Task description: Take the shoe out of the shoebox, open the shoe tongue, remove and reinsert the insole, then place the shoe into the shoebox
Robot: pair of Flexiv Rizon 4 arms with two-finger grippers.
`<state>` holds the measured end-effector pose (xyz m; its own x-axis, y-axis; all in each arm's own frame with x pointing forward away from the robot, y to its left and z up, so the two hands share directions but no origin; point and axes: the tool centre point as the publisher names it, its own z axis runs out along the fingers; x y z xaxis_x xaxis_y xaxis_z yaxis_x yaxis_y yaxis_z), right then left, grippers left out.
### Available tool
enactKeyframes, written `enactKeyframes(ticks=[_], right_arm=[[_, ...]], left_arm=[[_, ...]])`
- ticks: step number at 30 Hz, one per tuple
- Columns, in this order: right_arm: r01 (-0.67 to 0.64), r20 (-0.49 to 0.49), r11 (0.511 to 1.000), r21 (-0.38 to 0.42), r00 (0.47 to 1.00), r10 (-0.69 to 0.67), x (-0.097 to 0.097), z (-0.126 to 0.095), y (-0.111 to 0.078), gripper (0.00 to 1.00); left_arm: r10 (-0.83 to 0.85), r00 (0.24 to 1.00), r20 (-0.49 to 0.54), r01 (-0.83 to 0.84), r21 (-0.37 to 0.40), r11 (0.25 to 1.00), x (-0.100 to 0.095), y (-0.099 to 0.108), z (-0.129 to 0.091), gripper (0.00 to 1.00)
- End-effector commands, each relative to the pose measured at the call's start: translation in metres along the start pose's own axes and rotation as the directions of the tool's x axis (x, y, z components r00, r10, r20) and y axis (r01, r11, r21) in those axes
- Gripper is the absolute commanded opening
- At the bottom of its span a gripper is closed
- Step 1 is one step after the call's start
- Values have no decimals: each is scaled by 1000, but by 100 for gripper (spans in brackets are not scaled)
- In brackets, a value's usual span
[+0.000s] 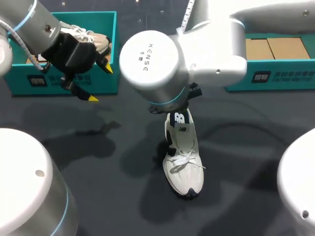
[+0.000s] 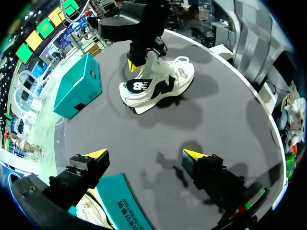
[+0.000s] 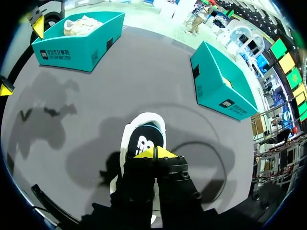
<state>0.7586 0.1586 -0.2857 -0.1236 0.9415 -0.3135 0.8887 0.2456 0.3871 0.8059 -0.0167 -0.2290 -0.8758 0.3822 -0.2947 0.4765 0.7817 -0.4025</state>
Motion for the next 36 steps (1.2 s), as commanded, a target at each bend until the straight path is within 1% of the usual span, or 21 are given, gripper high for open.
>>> enactKeyframes(ticks=[1, 3, 4, 11, 14, 20, 26, 28, 29, 33, 36], right_arm=[[-18, 81, 1000, 21, 997, 17, 10, 20, 2, 0], [-24, 81, 999, 26, 996, 22, 9, 26, 2, 0], [-34, 103, 999, 25, 994, 31, 9, 28, 1, 0], [-45, 109, 999, 8, 993, 44, 8, 42, -8, 0], [-48, 113, 999, -5, 992, 48, 11, 51, -13, 0], [-43, 106, 999, -4, 993, 44, 17, 64, -18, 0], [-28, 86, 999, 18, 996, 27, 24, 76, -24, 0], [-25, 84, 999, 21, 996, 23, 25, 76, -26, 0], [-27, 92, 1000, 12, 995, 26, 22, 71, -27, 0], [-40, 156, 999, -34, 987, 45, 9, 54, -26, 0], [-43, 197, 998, -51, 979, 52, 2, 51, -27, 0]], left_arm=[[1, 1000, 0, -1, -2, 1000, 1, 0, -1, 100], [1, 1000, 0, -1, -2, 1000, 1, 0, -1, 100], [1, 1000, 0, -1, -2, 1000, 1, 0, -1, 100], [1, 1000, 0, -1, -2, 1000, 1, 0, -1, 100], [1, 1000, 0, -1, -2, 1000, 1, 0, -1, 100], [1, 1000, 0, -1, -2, 1000, 1, 0, -1, 100], [1, 1000, 0, -1, -2, 1000, 1, 0, -1, 100], [1, 1000, 0, -1, -2, 1000, 1, 0, -1, 100], [1, 1000, 0, -1, -2, 1000, 1, 0, -1, 100], [1, 1000, 0, -1, -2, 1000, 1, 0, -1, 100], [1, 1000, 0, -1, -2, 1000, 1, 0, -1, 100]])
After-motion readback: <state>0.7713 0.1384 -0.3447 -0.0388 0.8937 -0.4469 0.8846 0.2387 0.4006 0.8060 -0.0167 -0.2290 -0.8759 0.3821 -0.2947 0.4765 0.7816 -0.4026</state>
